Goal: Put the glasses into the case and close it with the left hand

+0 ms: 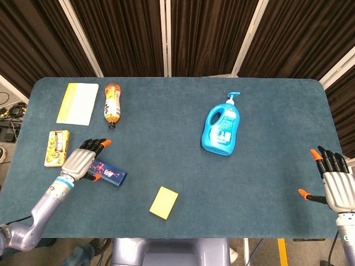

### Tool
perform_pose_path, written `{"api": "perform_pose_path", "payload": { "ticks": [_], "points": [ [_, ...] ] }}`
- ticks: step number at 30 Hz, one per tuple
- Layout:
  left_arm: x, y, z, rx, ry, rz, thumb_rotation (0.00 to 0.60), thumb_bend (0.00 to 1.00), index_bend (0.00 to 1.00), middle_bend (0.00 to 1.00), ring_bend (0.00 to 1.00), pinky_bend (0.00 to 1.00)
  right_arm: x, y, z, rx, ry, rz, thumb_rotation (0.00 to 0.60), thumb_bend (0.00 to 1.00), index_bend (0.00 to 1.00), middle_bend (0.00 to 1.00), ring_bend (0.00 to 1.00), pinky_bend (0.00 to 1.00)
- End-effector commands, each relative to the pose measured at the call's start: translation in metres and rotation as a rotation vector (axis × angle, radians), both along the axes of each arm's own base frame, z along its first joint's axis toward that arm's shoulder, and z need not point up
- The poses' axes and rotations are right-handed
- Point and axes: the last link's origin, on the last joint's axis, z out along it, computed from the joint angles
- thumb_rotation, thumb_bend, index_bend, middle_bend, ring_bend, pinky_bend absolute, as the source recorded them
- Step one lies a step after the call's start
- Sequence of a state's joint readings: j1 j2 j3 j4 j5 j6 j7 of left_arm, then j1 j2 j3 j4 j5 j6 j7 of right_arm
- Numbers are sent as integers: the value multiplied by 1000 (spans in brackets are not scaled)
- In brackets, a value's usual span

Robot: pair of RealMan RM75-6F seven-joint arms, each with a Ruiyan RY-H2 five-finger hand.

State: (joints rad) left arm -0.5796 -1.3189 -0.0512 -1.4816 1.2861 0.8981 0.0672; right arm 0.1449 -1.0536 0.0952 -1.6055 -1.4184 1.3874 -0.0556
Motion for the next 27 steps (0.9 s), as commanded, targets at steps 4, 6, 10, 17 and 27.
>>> {"api": "perform_pose_path", "payload": {
  "ticks": [4,6,10,17,27],
  "points": [
    [-9,-5,0,-89,77,-3,600,0,0,0,0,0,0,0,0,1,2,0,600,0,0,0,0,0],
    [-11,-4,-7,-98,94,-5,600,0,0,0,0,0,0,0,-1,2,1,0,600,0,0,0,0,0],
    [-10,0,-19,-107,96,9,600,22,5,0,0,0,0,0,-1,3,3,0,600,0,0,0,0,0],
    [-6,10,-32,-105,120,5,600,146,188,99,57,96,-1,-1,0,-3,2,-4,600,0,0,0,0,0],
    [-3,14,-36,-87,136,29,600,251,567,390,305,295,-3,-2,0,1,0,-10,600,0,0,0,0,0]
  ]
}}
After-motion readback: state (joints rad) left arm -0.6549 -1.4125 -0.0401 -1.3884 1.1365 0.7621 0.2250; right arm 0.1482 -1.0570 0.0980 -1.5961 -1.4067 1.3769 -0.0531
